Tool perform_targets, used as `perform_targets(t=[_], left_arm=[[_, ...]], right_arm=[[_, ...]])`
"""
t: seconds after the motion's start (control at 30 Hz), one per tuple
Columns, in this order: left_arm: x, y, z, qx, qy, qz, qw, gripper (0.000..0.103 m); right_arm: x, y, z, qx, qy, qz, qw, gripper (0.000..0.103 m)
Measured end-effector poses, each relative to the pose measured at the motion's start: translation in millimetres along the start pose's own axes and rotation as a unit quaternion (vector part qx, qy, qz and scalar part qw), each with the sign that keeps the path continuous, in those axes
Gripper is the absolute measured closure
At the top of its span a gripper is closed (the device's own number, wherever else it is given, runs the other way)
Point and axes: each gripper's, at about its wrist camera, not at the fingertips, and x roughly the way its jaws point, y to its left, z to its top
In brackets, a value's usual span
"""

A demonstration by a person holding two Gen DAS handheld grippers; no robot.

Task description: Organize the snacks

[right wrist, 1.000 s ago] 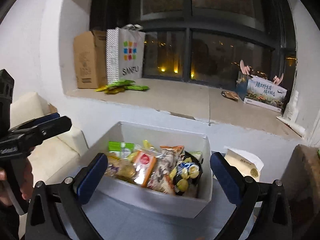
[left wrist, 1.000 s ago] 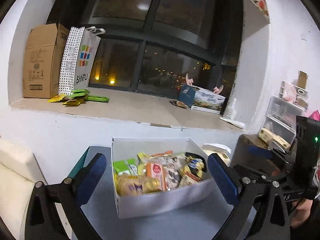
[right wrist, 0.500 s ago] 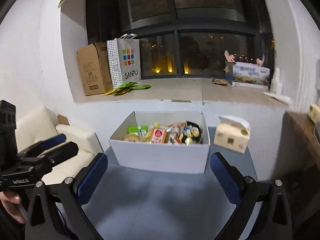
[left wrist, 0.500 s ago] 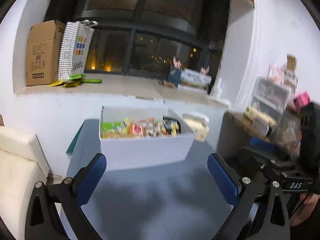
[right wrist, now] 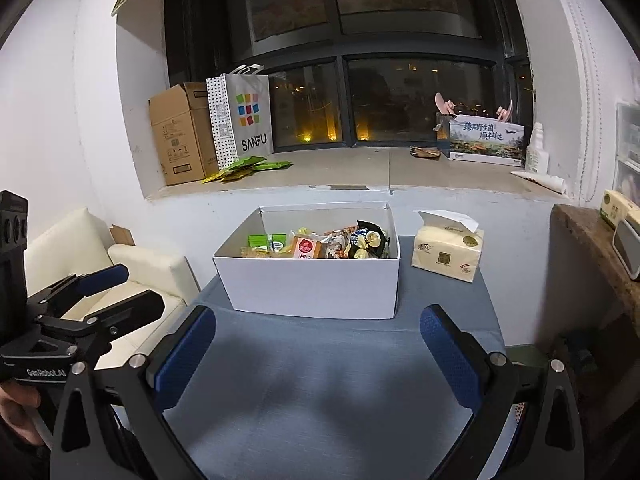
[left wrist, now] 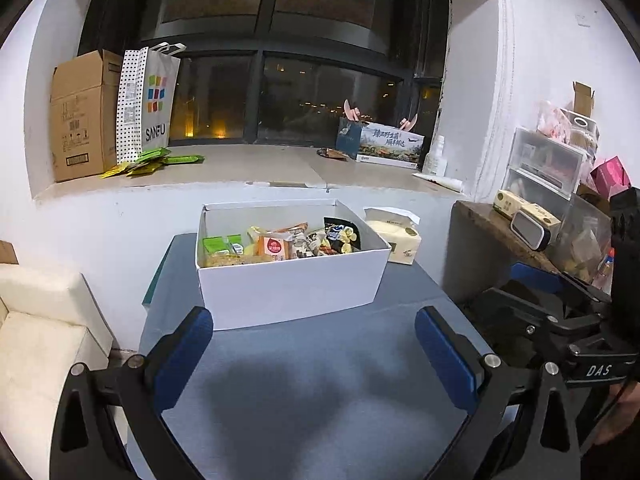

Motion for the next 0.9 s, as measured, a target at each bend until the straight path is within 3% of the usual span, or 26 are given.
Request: perform_targets(t=[0.9], left_arm=[[2.2, -0.8, 1.1, 0.008, 0.006, -0.004, 0.9999, 0.000]], right_arm=[[0.6, 3.6, -4.3, -0.003, 0.005, 0.007, 1.000, 0.000]])
